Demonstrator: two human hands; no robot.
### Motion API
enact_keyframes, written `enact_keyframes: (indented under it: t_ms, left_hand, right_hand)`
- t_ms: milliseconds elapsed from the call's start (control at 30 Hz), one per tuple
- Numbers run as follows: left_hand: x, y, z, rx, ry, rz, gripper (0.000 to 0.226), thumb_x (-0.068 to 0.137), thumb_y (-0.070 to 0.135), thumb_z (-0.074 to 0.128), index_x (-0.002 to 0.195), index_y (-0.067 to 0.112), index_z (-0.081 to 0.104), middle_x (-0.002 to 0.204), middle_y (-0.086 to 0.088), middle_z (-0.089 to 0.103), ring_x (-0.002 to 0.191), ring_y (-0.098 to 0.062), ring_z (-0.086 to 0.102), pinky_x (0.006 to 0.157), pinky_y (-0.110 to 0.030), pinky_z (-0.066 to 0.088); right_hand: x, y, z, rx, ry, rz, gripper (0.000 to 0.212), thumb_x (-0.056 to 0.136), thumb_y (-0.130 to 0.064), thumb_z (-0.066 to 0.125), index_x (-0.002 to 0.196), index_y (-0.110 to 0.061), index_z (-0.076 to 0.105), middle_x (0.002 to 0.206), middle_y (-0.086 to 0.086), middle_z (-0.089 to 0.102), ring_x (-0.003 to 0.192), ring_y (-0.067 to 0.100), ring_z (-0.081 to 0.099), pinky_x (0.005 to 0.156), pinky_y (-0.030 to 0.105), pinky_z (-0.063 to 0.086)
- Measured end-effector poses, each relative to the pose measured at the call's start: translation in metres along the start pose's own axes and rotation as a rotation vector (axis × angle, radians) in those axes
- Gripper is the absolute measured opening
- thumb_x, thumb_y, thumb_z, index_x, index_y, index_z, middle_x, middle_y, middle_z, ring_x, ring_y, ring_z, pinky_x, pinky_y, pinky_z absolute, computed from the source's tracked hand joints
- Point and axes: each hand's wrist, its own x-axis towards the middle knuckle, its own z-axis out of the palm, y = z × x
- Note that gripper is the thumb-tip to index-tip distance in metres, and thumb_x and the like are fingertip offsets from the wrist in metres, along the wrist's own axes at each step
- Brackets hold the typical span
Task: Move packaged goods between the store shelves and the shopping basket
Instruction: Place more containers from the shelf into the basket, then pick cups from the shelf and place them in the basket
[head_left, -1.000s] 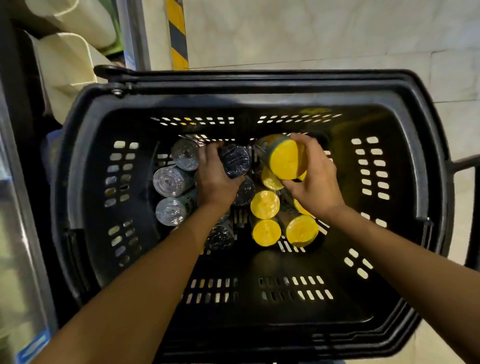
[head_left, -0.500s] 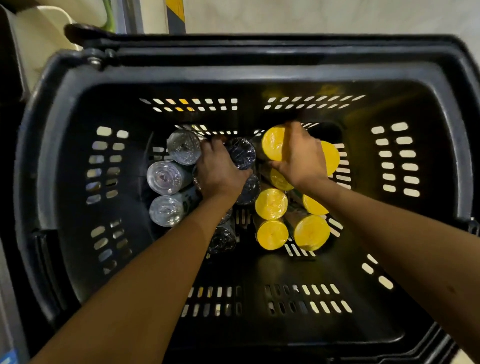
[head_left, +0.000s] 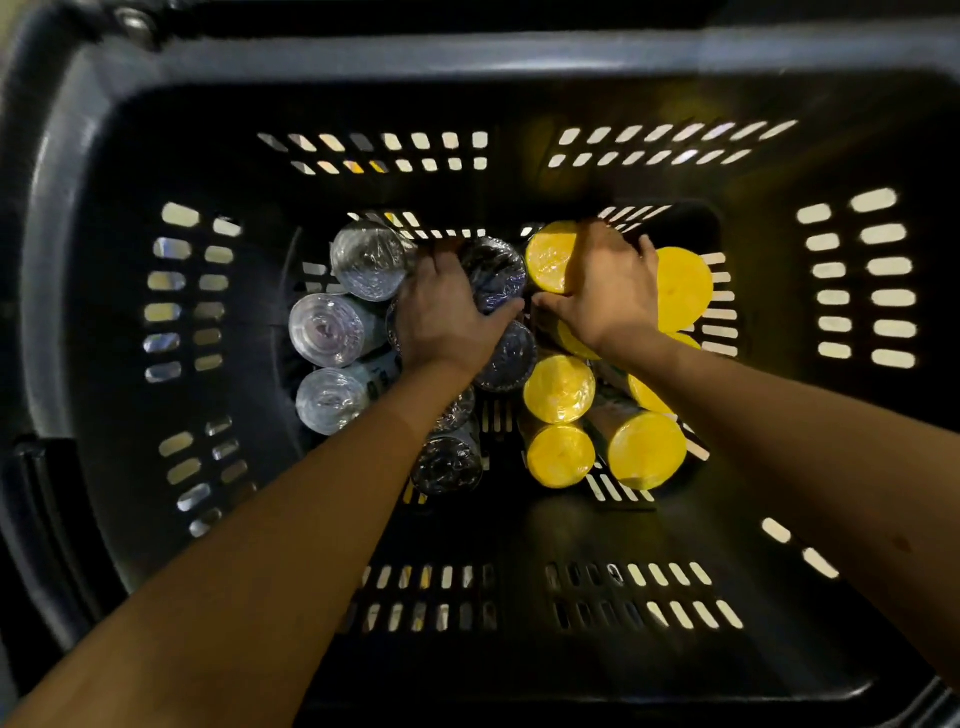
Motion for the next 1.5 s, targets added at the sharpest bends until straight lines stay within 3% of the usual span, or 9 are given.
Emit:
enact_keyframes:
  t_ms: [100,333,567,733,933,1100,1267,1400,1500]
  left_hand:
    - [-0.004,0.002,-0.005,0.027,0.001,0.008,0.07,0.083,0.052,0.063,0.13,0.004,0.042,0.133,-0.015,0.047,0.124,-0.03,0.044,0.098,-0.039,0.039]
    - [-0.042,0.009,-0.044,-0.038,-0.041,0.032,0.061,0.087,0.04,0.062,0.139,0.017,0.041,0.136,-0.008,0.048,0.124,-0.028,0.047,0.097,-0.039,0.044]
    - [-0.103,0.025,-0.144,-0.043,-0.103,0.011,0.047,0.09,0.043,0.055,0.131,0.021,0.05,0.122,-0.004,0.059,0.11,-0.025,0.056,0.088,-0.036,0.048]
    - [-0.157,0.06,-0.229,0.04,-0.143,0.102,0.046,0.094,0.047,0.047,0.133,0.023,0.047,0.131,-0.003,0.054,0.119,-0.025,0.051,0.091,-0.033,0.041]
    - [-0.228,0.087,-0.31,0.119,-0.077,0.203,0.041,0.094,0.049,0.046,0.125,0.023,0.052,0.123,-0.002,0.06,0.114,-0.024,0.056,0.088,-0.037,0.047]
    - [-0.294,0.09,-0.358,0.09,0.055,0.173,0.044,0.095,0.048,0.044,0.13,0.022,0.049,0.127,0.0,0.058,0.116,-0.021,0.055,0.09,-0.034,0.046]
    - [-0.37,0.086,-0.387,-0.006,0.223,0.021,0.041,0.095,0.046,0.047,0.128,0.021,0.052,0.12,0.0,0.062,0.11,-0.021,0.058,0.087,-0.032,0.049]
    - [-0.439,0.083,-0.388,-0.071,0.34,-0.112,0.035,0.094,0.045,0.048,0.118,0.021,0.054,0.11,-0.001,0.063,0.103,-0.023,0.06,0.079,-0.032,0.046]
    - [-0.492,0.073,-0.377,-0.112,0.413,-0.215,0.038,0.094,0.048,0.046,0.121,0.022,0.052,0.117,-0.001,0.061,0.108,-0.023,0.058,0.085,-0.032,0.047]
  right_hand:
    - [-0.01,0.001,-0.009,0.033,0.0,-0.034,0.075,0.083,-0.043,0.066,0.139,-0.006,0.033,0.138,0.012,0.047,0.132,0.027,0.039,0.115,0.04,0.014]
    - [-0.054,0.008,-0.06,0.127,-0.105,-0.053,0.055,0.09,-0.035,0.056,0.135,-0.009,0.039,0.133,0.015,0.049,0.122,0.031,0.046,0.102,0.038,0.035]
    - [-0.117,-0.008,-0.165,0.044,-0.247,-0.087,0.055,0.096,-0.039,0.043,0.142,-0.012,0.03,0.136,0.012,0.046,0.124,0.029,0.044,0.097,0.038,0.037]
    - [-0.163,-0.036,-0.254,0.115,-0.21,-0.135,0.048,0.095,-0.039,0.045,0.135,-0.014,0.04,0.129,0.012,0.053,0.119,0.03,0.049,0.091,0.033,0.04]
    - [-0.225,-0.06,-0.346,0.161,-0.149,-0.215,0.045,0.094,-0.042,0.045,0.129,-0.014,0.045,0.125,0.011,0.057,0.116,0.03,0.052,0.09,0.036,0.044]
    - [-0.279,-0.064,-0.404,0.124,-0.079,-0.34,0.043,0.094,-0.041,0.047,0.128,-0.013,0.048,0.126,0.011,0.058,0.117,0.029,0.052,0.088,0.034,0.043]
    - [-0.327,-0.071,-0.442,0.095,-0.066,-0.511,0.048,0.096,-0.042,0.045,0.136,-0.016,0.041,0.135,0.007,0.052,0.122,0.027,0.049,0.095,0.035,0.041]
    - [-0.37,-0.08,-0.454,0.04,-0.067,-0.694,0.045,0.096,-0.041,0.046,0.132,-0.013,0.044,0.129,0.01,0.056,0.115,0.027,0.053,0.089,0.035,0.044]
    - [-0.407,-0.095,-0.451,-0.005,-0.097,-0.844,0.045,0.097,-0.04,0.046,0.132,-0.012,0.044,0.128,0.01,0.056,0.114,0.027,0.053,0.089,0.034,0.044]
